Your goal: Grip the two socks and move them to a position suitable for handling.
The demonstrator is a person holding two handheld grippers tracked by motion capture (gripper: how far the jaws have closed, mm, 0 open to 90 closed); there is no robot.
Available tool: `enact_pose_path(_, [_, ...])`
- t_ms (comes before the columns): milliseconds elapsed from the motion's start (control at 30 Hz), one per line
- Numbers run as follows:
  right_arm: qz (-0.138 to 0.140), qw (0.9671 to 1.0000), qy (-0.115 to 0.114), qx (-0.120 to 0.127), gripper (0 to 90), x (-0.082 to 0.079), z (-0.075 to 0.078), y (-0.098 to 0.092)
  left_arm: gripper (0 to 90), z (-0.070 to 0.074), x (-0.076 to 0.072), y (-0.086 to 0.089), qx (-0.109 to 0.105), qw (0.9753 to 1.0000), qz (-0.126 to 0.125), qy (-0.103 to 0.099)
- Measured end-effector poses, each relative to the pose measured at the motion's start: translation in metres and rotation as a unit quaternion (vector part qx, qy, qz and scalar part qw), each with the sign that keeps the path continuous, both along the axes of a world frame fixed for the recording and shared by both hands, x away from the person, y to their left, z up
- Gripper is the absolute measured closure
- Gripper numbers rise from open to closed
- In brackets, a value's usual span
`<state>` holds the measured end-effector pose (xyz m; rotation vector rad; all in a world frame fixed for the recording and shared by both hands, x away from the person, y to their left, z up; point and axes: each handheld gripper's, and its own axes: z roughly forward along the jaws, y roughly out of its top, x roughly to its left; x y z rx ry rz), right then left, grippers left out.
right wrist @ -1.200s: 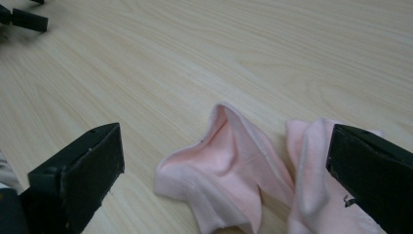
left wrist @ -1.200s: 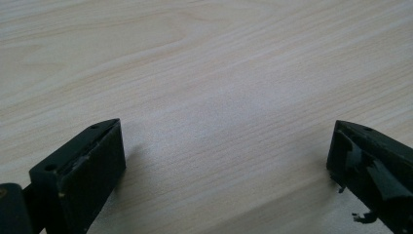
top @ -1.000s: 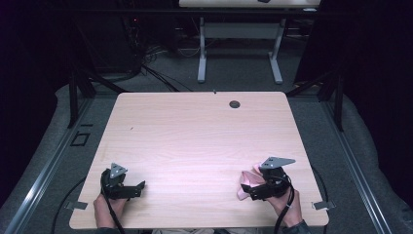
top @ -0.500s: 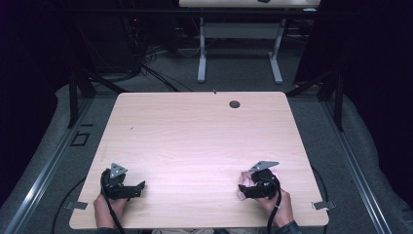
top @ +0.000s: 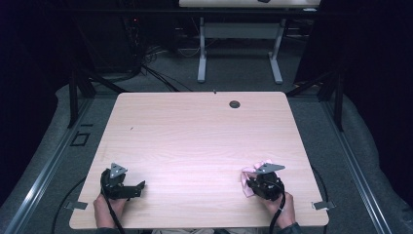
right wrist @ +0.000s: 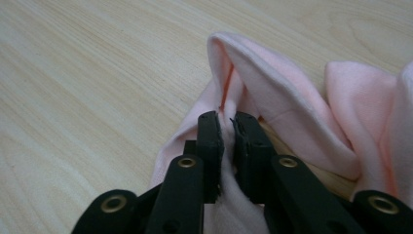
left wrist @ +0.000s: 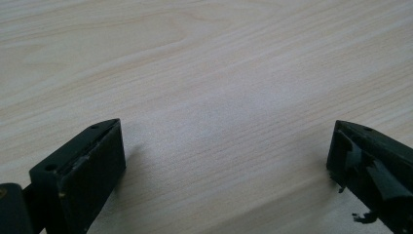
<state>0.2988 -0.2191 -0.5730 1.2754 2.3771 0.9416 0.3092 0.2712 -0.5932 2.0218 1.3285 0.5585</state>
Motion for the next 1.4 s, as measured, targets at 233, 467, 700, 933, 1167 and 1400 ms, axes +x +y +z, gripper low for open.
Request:
enact_pose_path(233, [0.029, 0.9992, -0.026, 0.012, 84.6, -0.008, 0.016, -0.001, 0.5, 0.0, 0.0, 0.0, 0.0, 1.0, 0.0, -0.001])
enact_pose_path(467, [0.086, 0.9948, -0.052, 0.017, 84.6, -0.02, 0.04, 0.02, 0.5, 0.0, 0.0, 0.0, 0.0, 1.0, 0.0, 0.0])
enact_pose_path(700, [0.191, 0.9809, -0.032, -0.019, 80.8, -0.023, 0.024, 0.062, 0.5, 0.0, 0.0, 0.0, 0.0, 1.0, 0.001, 0.0])
enact_pose_path(933, [0.178, 0.9836, -0.021, 0.025, 40.9, -0.026, 0.019, 0.045, 0.6, 0.0, 0.0, 0.0, 0.001, 1.0, 0.002, 0.001])
enact_pose_path(1167, [0.109, 0.9932, -0.02, 0.035, 36.8, -0.038, 0.027, 0.015, 0.1, 0.021, -0.002, -0.013, -0.033, 0.9993, 0.01, -0.017])
enact_pose_path(1400, [0.11, 0.9921, -0.037, 0.046, 40.2, -0.052, 0.032, 0.011, 9.3, 0.064, 0.013, -0.084, -0.044, 0.9927, -0.11, -0.023])
